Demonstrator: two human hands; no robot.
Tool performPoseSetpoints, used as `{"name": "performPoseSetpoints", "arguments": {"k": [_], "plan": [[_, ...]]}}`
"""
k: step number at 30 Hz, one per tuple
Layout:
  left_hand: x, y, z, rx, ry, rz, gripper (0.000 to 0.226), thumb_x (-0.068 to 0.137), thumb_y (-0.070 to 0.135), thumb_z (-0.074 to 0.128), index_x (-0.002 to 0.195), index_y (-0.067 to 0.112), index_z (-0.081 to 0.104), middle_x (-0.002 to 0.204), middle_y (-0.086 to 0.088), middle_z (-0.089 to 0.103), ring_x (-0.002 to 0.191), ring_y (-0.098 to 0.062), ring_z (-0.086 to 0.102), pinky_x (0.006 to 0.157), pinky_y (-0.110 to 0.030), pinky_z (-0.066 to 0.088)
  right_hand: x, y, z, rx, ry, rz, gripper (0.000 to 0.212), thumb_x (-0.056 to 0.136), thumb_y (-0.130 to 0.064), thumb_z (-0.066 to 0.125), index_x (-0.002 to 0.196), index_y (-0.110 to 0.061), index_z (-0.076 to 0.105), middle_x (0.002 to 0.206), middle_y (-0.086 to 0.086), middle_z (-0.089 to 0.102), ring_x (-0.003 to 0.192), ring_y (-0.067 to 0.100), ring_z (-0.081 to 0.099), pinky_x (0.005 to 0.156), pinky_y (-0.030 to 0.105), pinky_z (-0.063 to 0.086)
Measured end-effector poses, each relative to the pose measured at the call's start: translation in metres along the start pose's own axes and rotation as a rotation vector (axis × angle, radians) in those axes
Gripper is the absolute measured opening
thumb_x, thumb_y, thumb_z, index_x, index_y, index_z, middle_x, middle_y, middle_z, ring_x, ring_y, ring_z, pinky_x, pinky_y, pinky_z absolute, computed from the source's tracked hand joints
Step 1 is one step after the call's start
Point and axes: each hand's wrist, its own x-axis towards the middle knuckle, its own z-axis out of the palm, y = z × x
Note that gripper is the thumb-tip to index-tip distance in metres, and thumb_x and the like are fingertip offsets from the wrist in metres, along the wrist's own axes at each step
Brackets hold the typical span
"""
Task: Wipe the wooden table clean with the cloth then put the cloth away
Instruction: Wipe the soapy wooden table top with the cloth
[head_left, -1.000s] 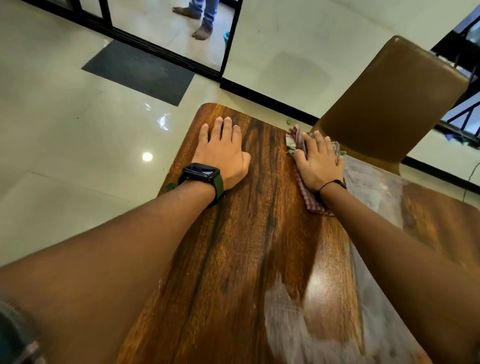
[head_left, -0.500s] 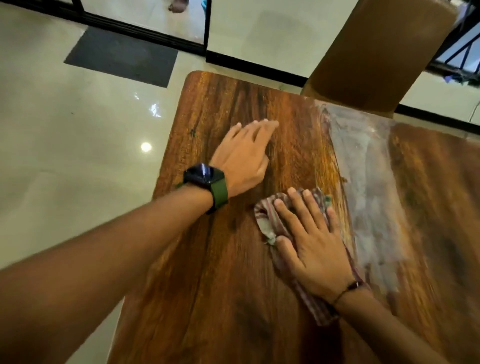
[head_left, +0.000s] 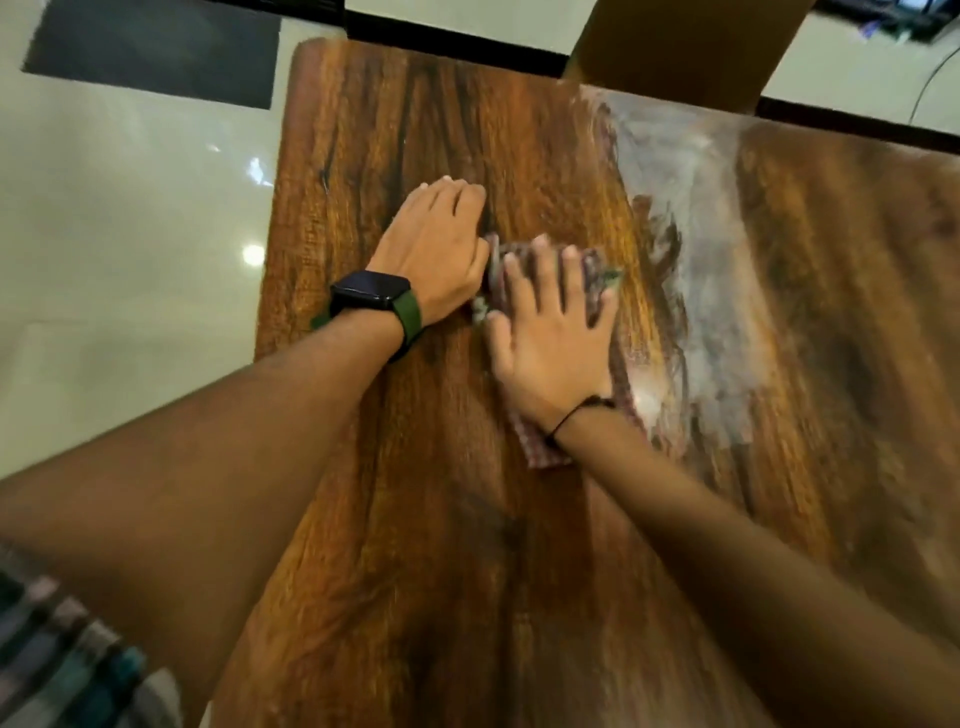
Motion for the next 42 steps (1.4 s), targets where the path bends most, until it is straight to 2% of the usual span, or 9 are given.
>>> {"name": "performPoseSetpoints", "arguments": {"k": [4, 8, 13, 17, 22, 25, 31, 35, 42], "plan": [[-0.004, 0.004, -0.002, -0.011, 0.004, 0.01, 0.046, 0.081, 0.019, 0.031, 0.115, -0.005, 0.05, 0.115, -0.026, 0.055, 0.108, -0.038, 0.05, 0.104, -0.04, 0.03, -0.056, -0.021, 0.002, 0.003, -0.006, -0.159, 0.055, 0.09, -0.045, 0.028, 0.135, -0.017, 0.047, 0.156, 0.009, 0.023, 0.144, 0.032, 0.016, 0.108, 0.066, 0.012], [-0.007, 0.003, 0.001, -0.062, 0.021, -0.023, 0.044, 0.086, 0.015, 0.035, 0.123, -0.005, 0.045, 0.125, -0.025, 0.051, 0.119, -0.035, 0.045, 0.106, -0.035, 0.027, -0.011, 0.011, -0.001, 0.059, -0.025, -0.217, 0.058, 0.09, -0.048, 0.022, 0.141, -0.027, 0.039, 0.158, -0.001, 0.015, 0.146, 0.022, 0.007, 0.112, 0.061, 0.003], [-0.011, 0.001, 0.001, -0.053, -0.065, -0.039, 0.05, 0.091, 0.02, 0.032, 0.137, -0.001, 0.034, 0.144, -0.019, 0.036, 0.137, -0.029, 0.027, 0.112, -0.032, 0.017, 0.068, 0.094, -0.012, 0.103, 0.009, 0.126, 0.055, 0.09, -0.046, 0.024, 0.141, -0.029, 0.034, 0.158, -0.002, 0.017, 0.145, 0.02, 0.009, 0.112, 0.061, 0.006], [-0.005, 0.001, 0.002, -0.092, -0.01, -0.073, 0.059, 0.083, 0.027, 0.024, 0.132, -0.002, 0.04, 0.134, -0.022, 0.046, 0.127, -0.033, 0.04, 0.106, -0.04, 0.03, 0.059, 0.082, -0.013, 0.066, 0.031, 0.389, 0.053, 0.097, -0.042, 0.025, 0.147, -0.025, 0.026, 0.159, 0.0, 0.009, 0.146, 0.023, 0.002, 0.112, 0.061, 0.005], [-0.007, 0.002, 0.001, -0.052, -0.001, -0.063, 0.052, 0.084, 0.02, 0.031, 0.129, -0.005, 0.042, 0.135, -0.024, 0.044, 0.13, -0.035, 0.036, 0.107, -0.041, 0.028, -0.079, -0.011, -0.003, 0.017, -0.037, -0.127, 0.058, 0.094, -0.045, 0.02, 0.149, -0.027, 0.018, 0.16, 0.002, 0.005, 0.146, 0.025, -0.004, 0.112, 0.06, 0.0], [-0.009, 0.004, 0.001, -0.045, -0.016, -0.062, 0.045, 0.089, 0.012, 0.04, 0.132, -0.004, 0.04, 0.139, -0.023, 0.041, 0.132, -0.034, 0.034, 0.109, -0.041, 0.026, -0.1, 0.033, -0.009, 0.02, -0.137, -0.39, 0.057, 0.094, -0.048, 0.025, 0.149, -0.032, 0.017, 0.159, -0.004, 0.007, 0.147, 0.021, 0.0, 0.113, 0.058, 0.008], [-0.011, 0.002, 0.0, -0.071, -0.019, -0.069, 0.051, 0.086, 0.022, 0.031, 0.129, -0.004, 0.041, 0.137, -0.024, 0.043, 0.131, -0.036, 0.035, 0.106, -0.047, 0.03, -0.02, 0.175, -0.025, -0.017, -0.077, 0.192, 0.064, 0.089, -0.05, 0.014, 0.149, -0.029, 0.018, 0.159, -0.004, 0.003, 0.146, 0.017, -0.003, 0.116, 0.053, 0.003], [-0.008, 0.002, -0.001, -0.083, -0.038, -0.063, 0.049, 0.089, 0.022, 0.034, 0.131, -0.004, 0.04, 0.138, -0.024, 0.042, 0.132, -0.036, 0.034, 0.108, -0.047, 0.03, -0.005, 0.173, -0.026, -0.001, -0.045, 0.397, 0.063, 0.091, -0.046, 0.016, 0.15, -0.025, 0.017, 0.16, -0.001, 0.0, 0.146, 0.02, -0.004, 0.117, 0.05, -0.002], [-0.024, 0.064, 0.006, -0.053, -0.071, -0.035, 0.061, 0.089, 0.032, 0.024, 0.14, -0.002, 0.028, 0.15, -0.021, 0.025, 0.14, -0.03, 0.018, 0.116, -0.04, 0.01, -0.063, 0.075, -0.01, 0.004, -0.056, 0.062, 0.064, 0.089, -0.049, 0.01, 0.15, -0.03, 0.012, 0.159, -0.003, -0.003, 0.146, 0.02, -0.008, 0.114, 0.047, -0.006]]}}
